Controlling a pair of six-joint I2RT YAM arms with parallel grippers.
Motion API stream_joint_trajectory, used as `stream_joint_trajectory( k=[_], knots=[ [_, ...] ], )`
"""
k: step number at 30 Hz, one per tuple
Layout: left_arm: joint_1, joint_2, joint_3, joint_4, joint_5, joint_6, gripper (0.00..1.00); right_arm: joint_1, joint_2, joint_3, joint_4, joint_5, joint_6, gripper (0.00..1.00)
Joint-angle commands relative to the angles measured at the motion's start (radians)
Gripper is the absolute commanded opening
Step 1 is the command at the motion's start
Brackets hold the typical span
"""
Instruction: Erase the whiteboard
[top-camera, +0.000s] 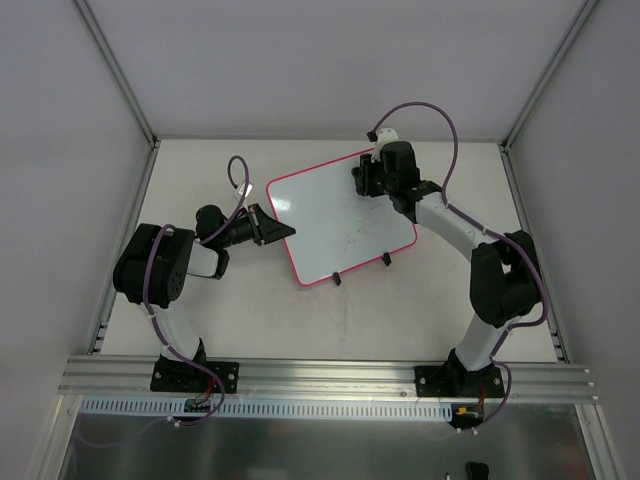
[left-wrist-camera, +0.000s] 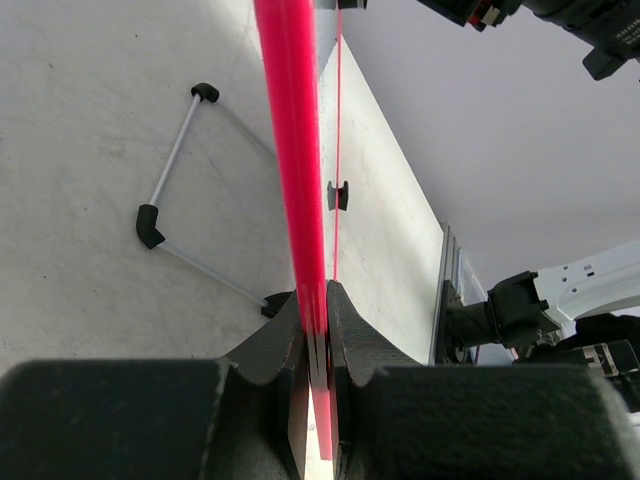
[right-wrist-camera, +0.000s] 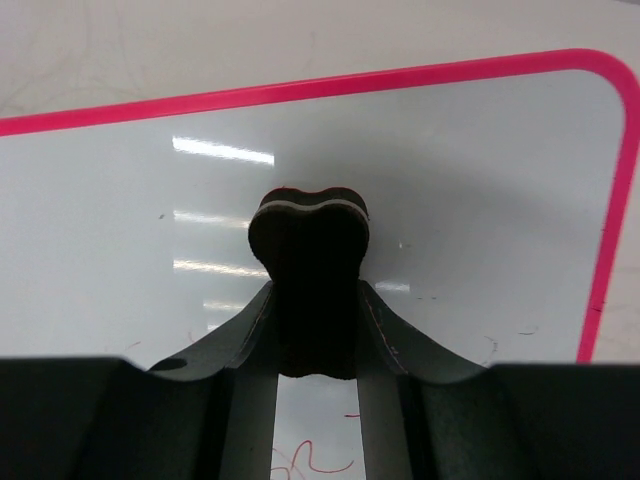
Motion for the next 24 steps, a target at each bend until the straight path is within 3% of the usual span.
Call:
stream_joint_trajectory(
  k=[1, 13, 17, 24],
  knots=[
    [-0.011, -0.001, 0.006, 0.377, 0.045, 0.086, 0.0, -0.07, 0.003, 0.002, -0.036, 0.148, -0.036, 0.0],
    [-0.011, 0.003, 0.003, 0.377, 0.037, 0.089, 0.0, -0.101, -0.028, -0.068, -0.015, 0.133, -0.022, 0.0],
    [-0.011, 0.002, 0.001, 0.377, 0.036, 0.089, 0.0, -0.088, -0.064, -0.156, 0.042, 0.116, -0.014, 0.0],
    [-0.011, 0.001, 0.004, 0.377, 0.037, 0.086, 0.0, -0.006, -0.062, -0.171, 0.053, 0.131, -0.017, 0.0]
  ],
)
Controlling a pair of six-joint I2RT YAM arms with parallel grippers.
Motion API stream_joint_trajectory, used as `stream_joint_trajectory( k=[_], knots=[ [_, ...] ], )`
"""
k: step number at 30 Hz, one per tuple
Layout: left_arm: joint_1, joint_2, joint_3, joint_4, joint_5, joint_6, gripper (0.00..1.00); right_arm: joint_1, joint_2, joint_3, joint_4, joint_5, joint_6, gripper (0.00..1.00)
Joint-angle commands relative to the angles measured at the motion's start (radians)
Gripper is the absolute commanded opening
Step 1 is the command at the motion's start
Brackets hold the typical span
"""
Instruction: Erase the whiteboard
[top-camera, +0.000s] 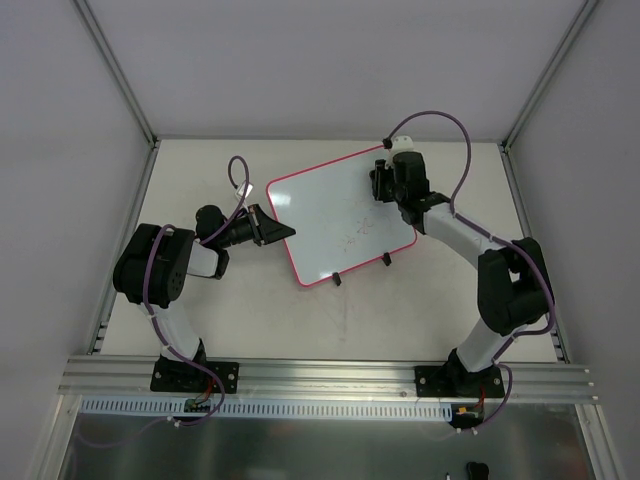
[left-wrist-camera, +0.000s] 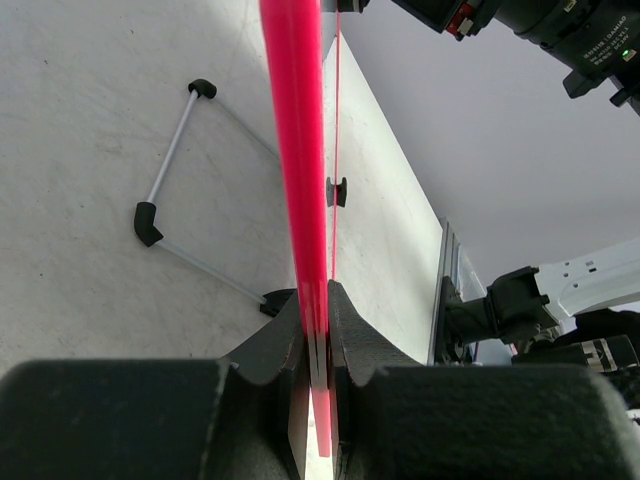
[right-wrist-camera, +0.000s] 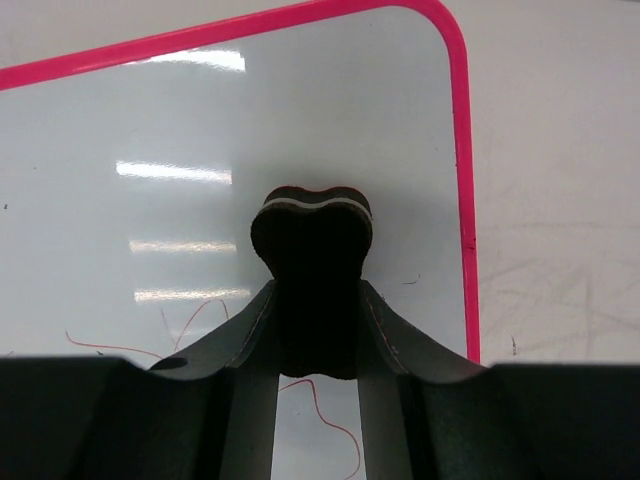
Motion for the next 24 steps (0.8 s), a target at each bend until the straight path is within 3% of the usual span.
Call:
stream_joint_trajectory(
  k=[1, 24],
  knots=[
    [-0.008, 0.001, 0.004, 0.376, 0.03, 0.087, 0.0, 0.071, 0.011, -0.024, -0.05, 0.028, -0.017, 0.0],
    [-0.008, -0.005, -0.002, 0.376, 0.03, 0.087, 0.0, 0.442, 0.127, 0.132, -0.097, 0.008, 0.089, 0.0]
  ],
)
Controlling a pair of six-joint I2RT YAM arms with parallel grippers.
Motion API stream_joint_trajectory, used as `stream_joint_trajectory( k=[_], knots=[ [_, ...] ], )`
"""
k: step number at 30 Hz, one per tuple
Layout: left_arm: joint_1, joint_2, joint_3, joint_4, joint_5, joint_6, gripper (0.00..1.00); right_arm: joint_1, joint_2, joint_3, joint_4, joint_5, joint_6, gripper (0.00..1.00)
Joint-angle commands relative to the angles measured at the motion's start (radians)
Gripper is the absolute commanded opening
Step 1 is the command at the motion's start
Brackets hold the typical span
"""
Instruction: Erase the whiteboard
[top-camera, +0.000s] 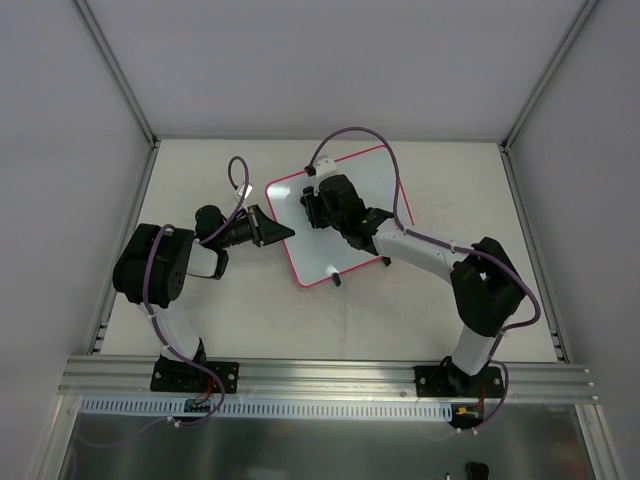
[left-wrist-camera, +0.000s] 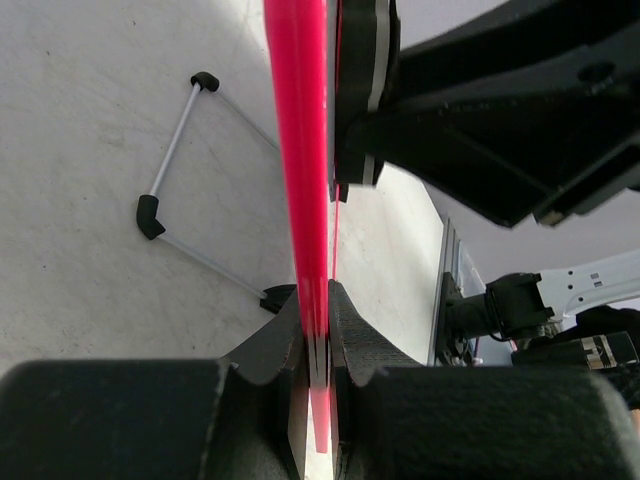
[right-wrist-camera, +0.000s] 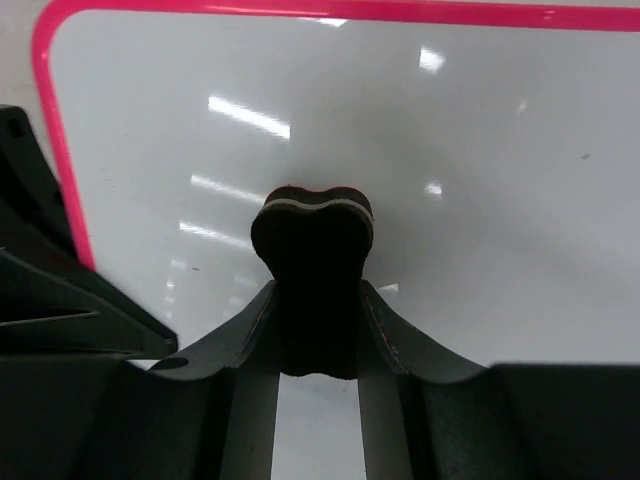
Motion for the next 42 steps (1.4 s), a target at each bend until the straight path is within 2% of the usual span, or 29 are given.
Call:
stream_joint_trajectory(
  k=[1, 21, 33, 42],
  knots=[
    [-0.014, -0.005, 0.001, 0.384, 0.02, 0.082, 0.0, 0.056, 0.052, 0.022, -0.045, -0.093, 0.054, 0.0],
    [-0.015, -0.016, -0.008, 0.384, 0.018, 0.089, 0.0, 0.037, -0.005, -0.101, -0.045, -0.021, 0.047, 0.0],
    [-0.014, -0.021, -0.01, 0.384, 0.017, 0.092, 0.0, -0.088, -0.049, -0.164, -0.045, 0.01, 0.042, 0.0],
    [-0.014, -0.016, -0.008, 0.384, 0.018, 0.092, 0.0, -0.242, -0.075, -0.208, -0.043, -0.002, 0.045, 0.0]
  ],
)
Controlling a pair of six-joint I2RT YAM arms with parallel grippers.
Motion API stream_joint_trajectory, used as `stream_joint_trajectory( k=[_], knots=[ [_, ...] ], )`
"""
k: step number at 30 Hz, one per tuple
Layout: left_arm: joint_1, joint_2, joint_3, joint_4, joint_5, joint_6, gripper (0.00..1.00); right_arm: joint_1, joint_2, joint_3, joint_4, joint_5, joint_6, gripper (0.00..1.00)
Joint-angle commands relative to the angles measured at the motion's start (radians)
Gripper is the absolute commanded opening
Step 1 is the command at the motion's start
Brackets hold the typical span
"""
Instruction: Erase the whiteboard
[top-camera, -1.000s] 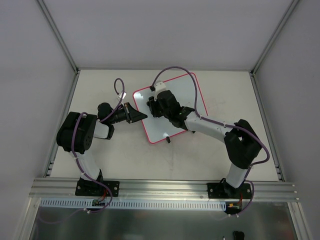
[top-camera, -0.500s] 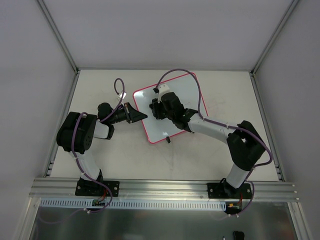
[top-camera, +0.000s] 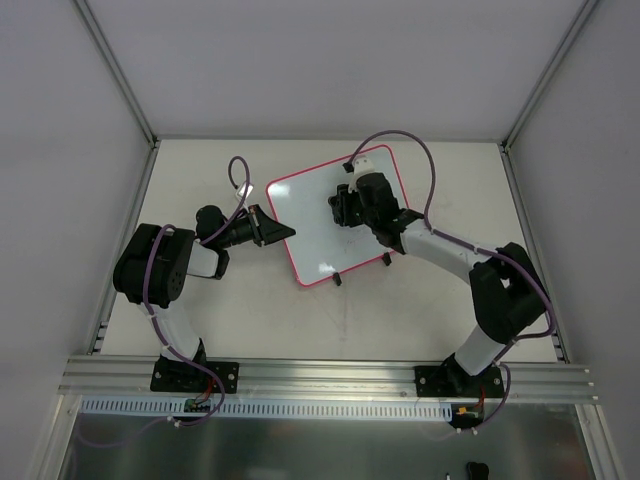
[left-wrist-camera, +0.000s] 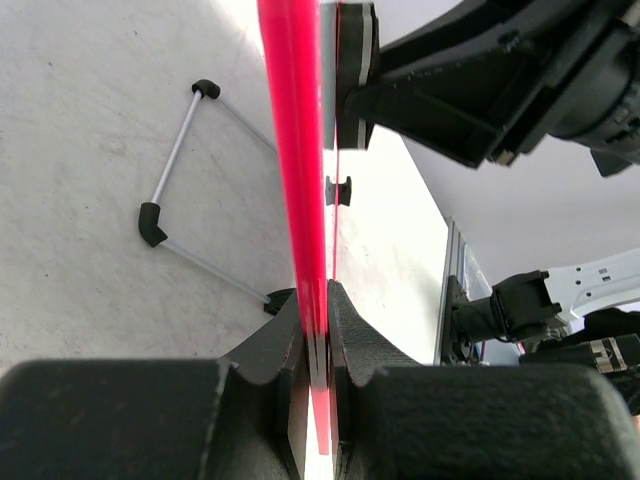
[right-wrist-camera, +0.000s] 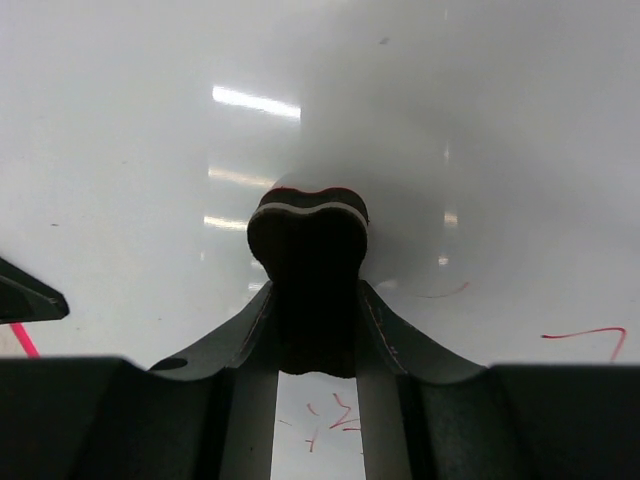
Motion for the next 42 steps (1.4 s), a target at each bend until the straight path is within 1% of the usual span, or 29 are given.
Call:
stream_joint_trajectory(
  k=[1, 4, 8, 10, 19, 27, 33, 38, 42],
  knots=[
    [-0.01, -0.016, -0.006, 0.378, 0.03, 0.077, 0.0, -0.117, 0.018, -0.049, -0.087, 0.118, -0.008, 0.0],
    [-0.008, -0.016, -0.008, 0.378, 0.028, 0.077, 0.0, -0.17, 0.02, -0.062, -0.086, 0.095, 0.026, 0.0],
    [-0.01, -0.014, -0.008, 0.378, 0.028, 0.08, 0.0, -0.219, 0.015, -0.089, -0.086, 0.101, 0.046, 0.0],
    [-0.01, -0.008, -0.005, 0.378, 0.028, 0.078, 0.0, -0.245, 0.015, -0.108, -0.086, 0.096, 0.09, 0.0],
    [-0.01, -0.001, -0.005, 0.378, 0.027, 0.078, 0.0, -0.319, -0.005, -0.184, -0.086, 0.133, 0.156, 0.0],
    [-0.008, -0.005, -0.002, 0.378, 0.025, 0.075, 0.0, -0.332, -0.037, -0.234, -0.087, 0.162, 0.212, 0.0],
    [-0.008, -0.005, -0.002, 0.378, 0.025, 0.072, 0.0, -0.335, -0.025, -0.243, -0.109, 0.215, 0.271, 0.0],
    [-0.008, -0.005, -0.002, 0.378, 0.025, 0.071, 0.0, -0.321, -0.012, -0.235, -0.087, 0.158, 0.271, 0.0],
    [-0.01, -0.008, -0.003, 0.378, 0.025, 0.071, 0.0, -0.261, -0.012, -0.215, -0.07, 0.149, 0.229, 0.0]
  ],
)
